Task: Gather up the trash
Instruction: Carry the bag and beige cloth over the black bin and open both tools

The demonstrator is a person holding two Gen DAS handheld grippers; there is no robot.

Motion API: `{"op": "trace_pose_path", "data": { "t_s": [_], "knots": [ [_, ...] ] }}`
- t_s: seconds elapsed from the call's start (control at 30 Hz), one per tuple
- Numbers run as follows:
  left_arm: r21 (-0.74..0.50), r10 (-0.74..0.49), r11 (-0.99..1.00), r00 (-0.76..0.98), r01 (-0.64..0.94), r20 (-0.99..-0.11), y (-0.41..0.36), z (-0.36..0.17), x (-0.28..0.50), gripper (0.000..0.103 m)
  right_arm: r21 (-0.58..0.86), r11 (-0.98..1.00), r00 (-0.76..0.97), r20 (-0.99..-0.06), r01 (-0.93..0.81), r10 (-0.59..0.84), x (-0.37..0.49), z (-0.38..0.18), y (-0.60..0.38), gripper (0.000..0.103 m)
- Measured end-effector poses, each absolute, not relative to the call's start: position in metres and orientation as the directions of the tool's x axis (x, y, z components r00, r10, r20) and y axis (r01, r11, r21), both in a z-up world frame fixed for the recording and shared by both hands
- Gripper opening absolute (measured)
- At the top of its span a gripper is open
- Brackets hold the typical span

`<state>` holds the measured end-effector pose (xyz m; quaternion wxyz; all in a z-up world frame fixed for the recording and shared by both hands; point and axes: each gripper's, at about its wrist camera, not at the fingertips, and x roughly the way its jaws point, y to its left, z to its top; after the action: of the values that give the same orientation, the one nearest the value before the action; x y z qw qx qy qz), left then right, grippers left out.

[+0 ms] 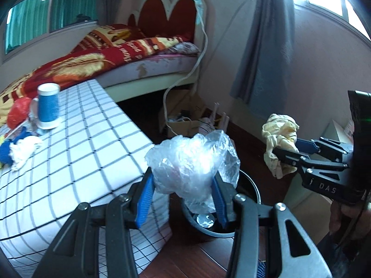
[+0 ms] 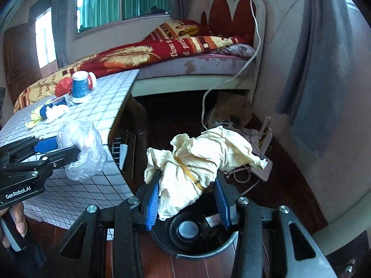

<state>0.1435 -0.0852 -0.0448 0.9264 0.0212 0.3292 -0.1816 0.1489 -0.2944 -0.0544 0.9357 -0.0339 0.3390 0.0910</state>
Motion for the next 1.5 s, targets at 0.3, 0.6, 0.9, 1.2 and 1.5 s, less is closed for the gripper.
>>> {"op": "trace_pose_path", "data": {
  "t_s": [0.3,0.6,0.9,1.2,1.5],
  "knots": [
    [-0.088,-0.346,0.915,0.653,0.393,-0.674,-0.116,-0.073,0.149,0.048,0.004,0.985,0.709,-0.694,-0.17,0.125,0.14,-0.083,-0.326,0.045],
    [-0.102,-0.343,0.909,0.584,0.405,-0.736,-0.135,-0.11,0.156,0.048,0.016,0.983,0.648,-0.75,-0.185,0.134,0.141,-0.122,-0.344,0.045],
    [-0.111,-0.328,0.907,0.515,0.407,-0.792,-0.15,-0.144,0.178,0.048,0.01,0.966,0.558,-0.815,-0.259,0.158,0.162,-0.17,-0.338,0.045],
    [-0.142,-0.334,0.902,0.453,0.407,-0.826,-0.162,-0.173,0.2,0.055,0.0,0.937,0.485,-0.855,-0.35,0.182,0.19,-0.213,-0.32,0.046],
    [-0.073,-0.229,0.937,0.442,0.342,-0.867,-0.153,-0.193,0.202,0.097,-0.16,0.927,0.507,-0.861,-0.34,0.037,0.193,-0.237,-0.318,0.096]
  ]
}}
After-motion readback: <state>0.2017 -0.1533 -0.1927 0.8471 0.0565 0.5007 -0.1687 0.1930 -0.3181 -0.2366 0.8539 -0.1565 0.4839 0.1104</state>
